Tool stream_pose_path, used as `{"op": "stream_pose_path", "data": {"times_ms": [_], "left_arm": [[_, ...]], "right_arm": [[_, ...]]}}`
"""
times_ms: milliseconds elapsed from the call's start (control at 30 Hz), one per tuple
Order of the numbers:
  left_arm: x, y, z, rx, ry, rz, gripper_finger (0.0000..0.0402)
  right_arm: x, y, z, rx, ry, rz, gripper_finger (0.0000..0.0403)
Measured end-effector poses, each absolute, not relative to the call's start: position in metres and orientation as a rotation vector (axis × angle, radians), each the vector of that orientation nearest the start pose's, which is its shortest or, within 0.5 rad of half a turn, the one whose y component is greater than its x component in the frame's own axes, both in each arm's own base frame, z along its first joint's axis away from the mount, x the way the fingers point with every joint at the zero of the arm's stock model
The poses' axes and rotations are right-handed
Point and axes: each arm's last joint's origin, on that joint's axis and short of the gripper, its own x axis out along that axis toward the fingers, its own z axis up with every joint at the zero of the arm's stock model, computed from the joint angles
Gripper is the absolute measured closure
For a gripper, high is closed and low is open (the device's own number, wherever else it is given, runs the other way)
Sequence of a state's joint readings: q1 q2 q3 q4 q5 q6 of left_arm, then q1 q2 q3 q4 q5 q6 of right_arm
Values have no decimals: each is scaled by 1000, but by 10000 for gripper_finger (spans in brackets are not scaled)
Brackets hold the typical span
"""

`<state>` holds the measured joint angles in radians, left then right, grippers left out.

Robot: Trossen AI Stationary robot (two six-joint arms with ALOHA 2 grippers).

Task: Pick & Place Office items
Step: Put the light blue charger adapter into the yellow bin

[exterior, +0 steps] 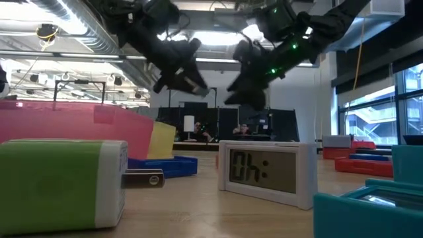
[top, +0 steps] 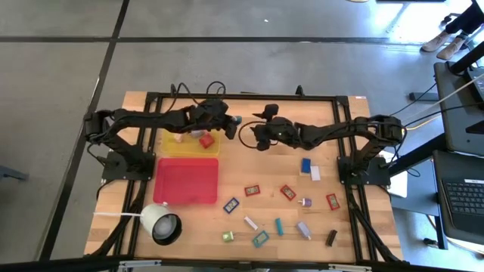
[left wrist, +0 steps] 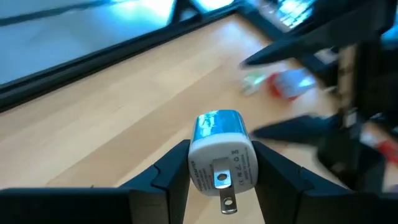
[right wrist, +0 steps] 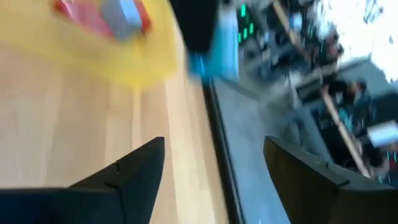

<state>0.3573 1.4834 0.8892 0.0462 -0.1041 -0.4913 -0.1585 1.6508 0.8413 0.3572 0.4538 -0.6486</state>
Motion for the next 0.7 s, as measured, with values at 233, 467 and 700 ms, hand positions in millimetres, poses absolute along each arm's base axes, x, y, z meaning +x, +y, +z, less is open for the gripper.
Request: {"op": "stream_pose_path", "data": {"times_ms": [233, 467, 700], "left_arm": [[266, 123, 215, -606, 682, 699, 259], [242, 115, 217, -664, 860, 704, 259], [223, 105, 201, -715, 1159, 743, 258]], "right_arm": [[316, -72, 169, -543, 863, -418, 124], [308, -70, 160, -442, 954, -402, 124], [307, -69, 158, -382, 958, -375, 124]]}}
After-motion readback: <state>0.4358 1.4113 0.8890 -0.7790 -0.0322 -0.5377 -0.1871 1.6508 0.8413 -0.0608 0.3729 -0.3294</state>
